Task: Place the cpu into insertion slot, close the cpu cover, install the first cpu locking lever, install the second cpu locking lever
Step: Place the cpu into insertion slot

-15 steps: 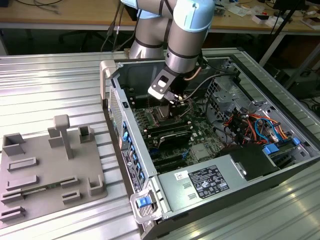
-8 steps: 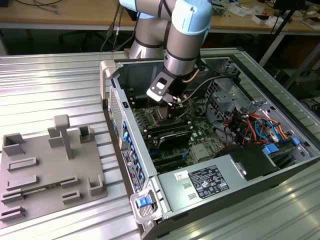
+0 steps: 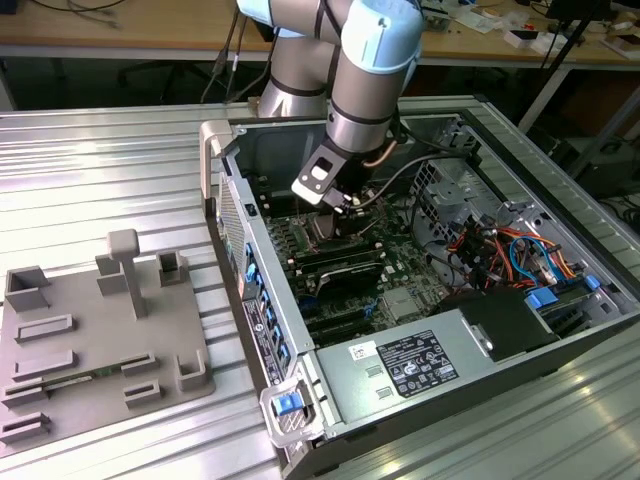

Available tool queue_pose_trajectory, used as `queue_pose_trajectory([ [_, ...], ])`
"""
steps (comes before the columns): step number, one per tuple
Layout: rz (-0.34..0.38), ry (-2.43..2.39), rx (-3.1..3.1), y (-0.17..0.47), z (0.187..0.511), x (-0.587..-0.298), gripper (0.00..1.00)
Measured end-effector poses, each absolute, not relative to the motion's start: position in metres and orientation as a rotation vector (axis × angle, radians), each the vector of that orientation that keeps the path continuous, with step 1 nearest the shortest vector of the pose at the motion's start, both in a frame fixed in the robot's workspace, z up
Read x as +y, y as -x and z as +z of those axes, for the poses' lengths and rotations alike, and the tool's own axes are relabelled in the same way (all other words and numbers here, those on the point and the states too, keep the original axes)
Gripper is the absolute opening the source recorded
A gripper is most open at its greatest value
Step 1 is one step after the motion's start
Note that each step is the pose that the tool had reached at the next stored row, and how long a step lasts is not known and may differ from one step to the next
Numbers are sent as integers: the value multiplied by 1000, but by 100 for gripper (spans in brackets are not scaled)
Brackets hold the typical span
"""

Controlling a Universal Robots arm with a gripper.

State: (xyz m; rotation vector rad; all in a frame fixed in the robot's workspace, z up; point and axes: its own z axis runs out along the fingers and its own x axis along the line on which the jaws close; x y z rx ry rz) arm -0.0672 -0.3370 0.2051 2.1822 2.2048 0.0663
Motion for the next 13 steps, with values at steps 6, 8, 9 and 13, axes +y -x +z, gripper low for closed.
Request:
queue_pose_trajectory([
  [6, 56, -2178, 2201, 67, 202, -336, 55],
  [8, 54, -2177, 2200, 66, 199, -334, 55],
  [9, 53, -2177, 2200, 66, 197, -334, 55],
  [13, 54, -2177, 2200, 66, 196, -334, 55],
])
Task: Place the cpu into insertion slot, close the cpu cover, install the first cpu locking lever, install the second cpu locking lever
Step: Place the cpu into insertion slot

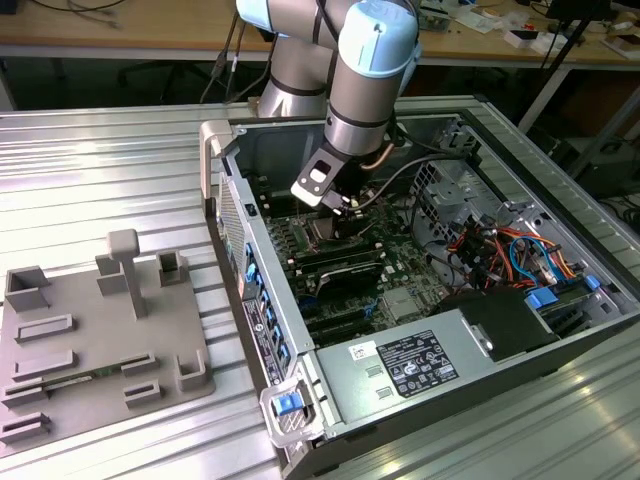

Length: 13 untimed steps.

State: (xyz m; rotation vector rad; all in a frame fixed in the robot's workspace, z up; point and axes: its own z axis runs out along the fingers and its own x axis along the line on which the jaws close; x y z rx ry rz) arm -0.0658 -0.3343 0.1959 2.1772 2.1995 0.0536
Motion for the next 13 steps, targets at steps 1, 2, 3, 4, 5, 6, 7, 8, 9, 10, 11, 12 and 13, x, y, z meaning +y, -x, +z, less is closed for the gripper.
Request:
queue_pose_trajectory([
  [1, 54, -2177, 2200, 66, 196, -334, 55],
  [2, 54, -2177, 2199, 66, 196, -334, 55],
  [3, 54, -2177, 2200, 66, 196, -334, 55],
  [4, 54, -2177, 2200, 66, 196, -334, 55],
  [5, 54, -2177, 2200, 66, 196, -334, 55],
  [6, 54, -2177, 2200, 66, 196, -334, 55],
  [7, 53, -2177, 2200, 66, 196, -334, 55],
  [8, 53, -2177, 2200, 65, 196, -334, 55],
  [9, 53, -2177, 2200, 65, 196, -334, 55],
  [10, 53, -2177, 2200, 65, 196, -334, 55],
  [11, 54, -2177, 2200, 64, 196, -334, 55],
  [12, 54, -2177, 2199, 64, 196, -334, 55],
  [13, 54, -2177, 2199, 64, 196, -334, 55],
])
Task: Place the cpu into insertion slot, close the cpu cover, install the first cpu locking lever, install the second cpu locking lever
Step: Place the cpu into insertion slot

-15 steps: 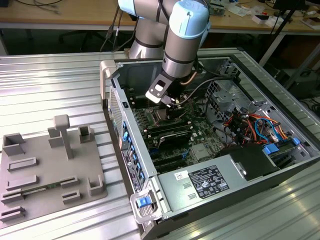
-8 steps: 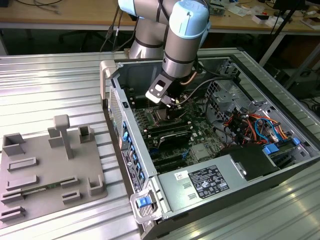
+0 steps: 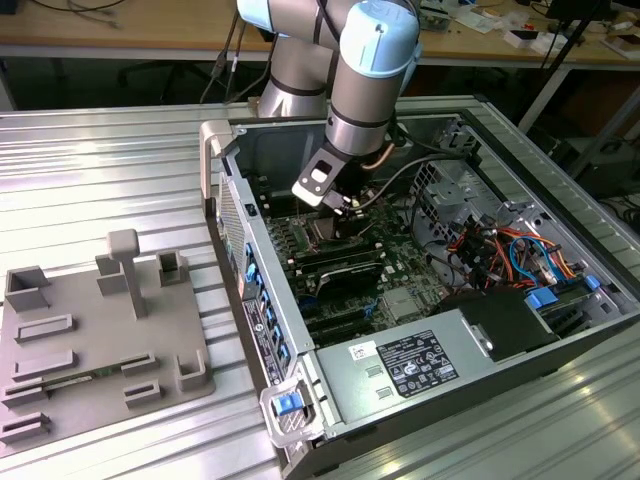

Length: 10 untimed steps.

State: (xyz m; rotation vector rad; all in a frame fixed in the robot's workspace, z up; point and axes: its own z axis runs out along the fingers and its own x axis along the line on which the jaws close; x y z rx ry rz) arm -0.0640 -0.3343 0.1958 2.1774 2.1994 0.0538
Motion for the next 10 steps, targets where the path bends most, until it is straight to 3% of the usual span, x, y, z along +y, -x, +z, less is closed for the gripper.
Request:
queue_pose_trajectory([
  [10, 54, -2177, 2200, 66, 195, -334, 55],
])
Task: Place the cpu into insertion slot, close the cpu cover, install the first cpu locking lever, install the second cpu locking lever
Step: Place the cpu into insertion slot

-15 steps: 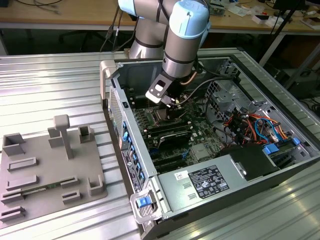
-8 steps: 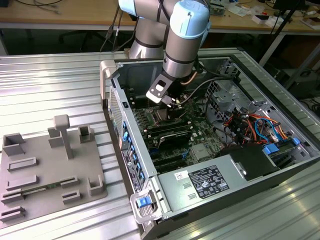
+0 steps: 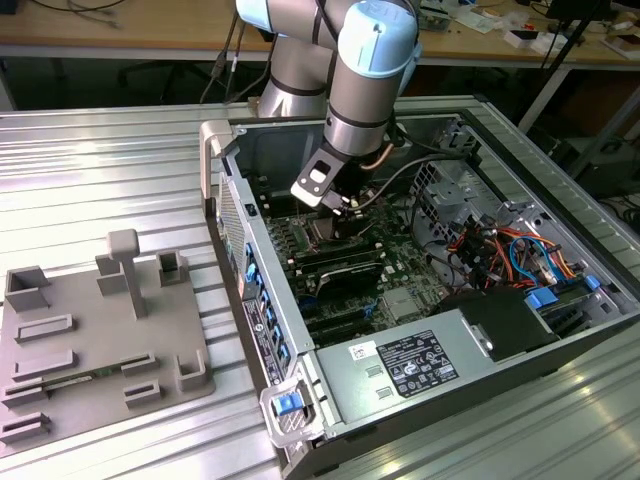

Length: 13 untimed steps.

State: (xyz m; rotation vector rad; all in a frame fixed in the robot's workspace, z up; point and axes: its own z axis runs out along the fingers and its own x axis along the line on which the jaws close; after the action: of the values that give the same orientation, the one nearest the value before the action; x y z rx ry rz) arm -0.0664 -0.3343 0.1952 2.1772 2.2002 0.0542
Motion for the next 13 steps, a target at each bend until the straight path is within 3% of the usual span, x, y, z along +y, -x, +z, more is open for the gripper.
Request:
queue_pose_trajectory([
  [13, 54, -2170, 2207, 63, 195, -334, 55],
])
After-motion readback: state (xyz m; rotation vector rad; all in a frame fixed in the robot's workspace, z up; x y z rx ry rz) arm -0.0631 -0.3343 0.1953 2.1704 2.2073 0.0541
